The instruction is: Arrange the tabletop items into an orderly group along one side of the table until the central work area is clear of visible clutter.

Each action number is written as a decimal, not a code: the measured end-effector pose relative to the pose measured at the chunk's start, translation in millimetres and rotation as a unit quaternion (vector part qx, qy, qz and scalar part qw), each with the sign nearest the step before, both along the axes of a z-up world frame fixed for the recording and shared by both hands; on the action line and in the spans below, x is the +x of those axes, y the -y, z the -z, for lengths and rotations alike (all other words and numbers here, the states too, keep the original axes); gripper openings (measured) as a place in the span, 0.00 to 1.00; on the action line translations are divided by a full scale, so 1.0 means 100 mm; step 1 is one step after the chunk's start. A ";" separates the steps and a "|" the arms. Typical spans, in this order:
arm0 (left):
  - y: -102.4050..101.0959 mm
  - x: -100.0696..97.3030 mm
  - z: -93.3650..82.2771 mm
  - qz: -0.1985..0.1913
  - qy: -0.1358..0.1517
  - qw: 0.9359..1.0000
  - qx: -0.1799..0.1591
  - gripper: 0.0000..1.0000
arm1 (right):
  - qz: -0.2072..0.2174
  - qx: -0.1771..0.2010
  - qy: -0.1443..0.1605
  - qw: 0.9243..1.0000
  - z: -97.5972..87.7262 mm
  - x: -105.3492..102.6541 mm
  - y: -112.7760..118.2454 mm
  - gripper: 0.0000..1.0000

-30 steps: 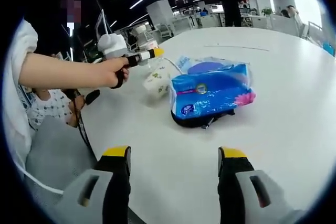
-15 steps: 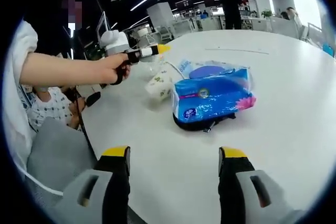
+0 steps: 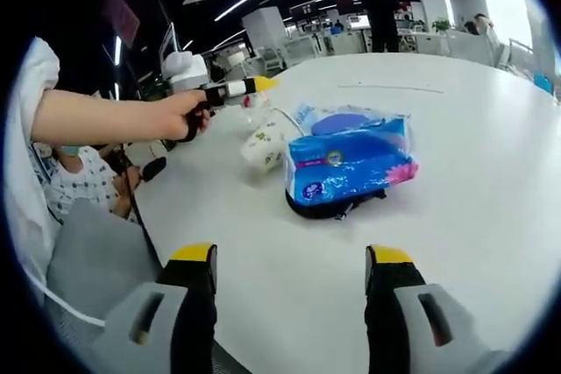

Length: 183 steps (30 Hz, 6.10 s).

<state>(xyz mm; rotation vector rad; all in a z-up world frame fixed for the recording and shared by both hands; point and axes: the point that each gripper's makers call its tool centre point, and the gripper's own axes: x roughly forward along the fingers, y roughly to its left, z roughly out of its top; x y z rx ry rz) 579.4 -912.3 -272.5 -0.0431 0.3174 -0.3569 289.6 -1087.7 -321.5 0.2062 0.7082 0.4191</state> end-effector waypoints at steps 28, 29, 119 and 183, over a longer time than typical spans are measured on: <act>-0.28 -1.12 -0.12 0.074 -0.033 0.997 0.015 0.72 | 0.045 0.015 0.024 0.999 -0.13 -0.08 0.06 0.67; -0.29 -1.15 -0.12 0.074 -0.033 0.997 0.015 0.72 | 0.046 0.015 0.024 0.999 -0.13 -0.08 0.07 0.67; 1.17 -2.17 0.42 0.198 -0.186 0.962 -0.036 0.52 | -0.008 -0.074 0.031 0.997 -0.03 1.05 0.88 0.57; 1.31 -2.22 0.09 0.235 -0.203 0.950 -0.037 0.00 | 0.046 -0.055 0.077 0.995 -0.53 0.50 0.82 0.00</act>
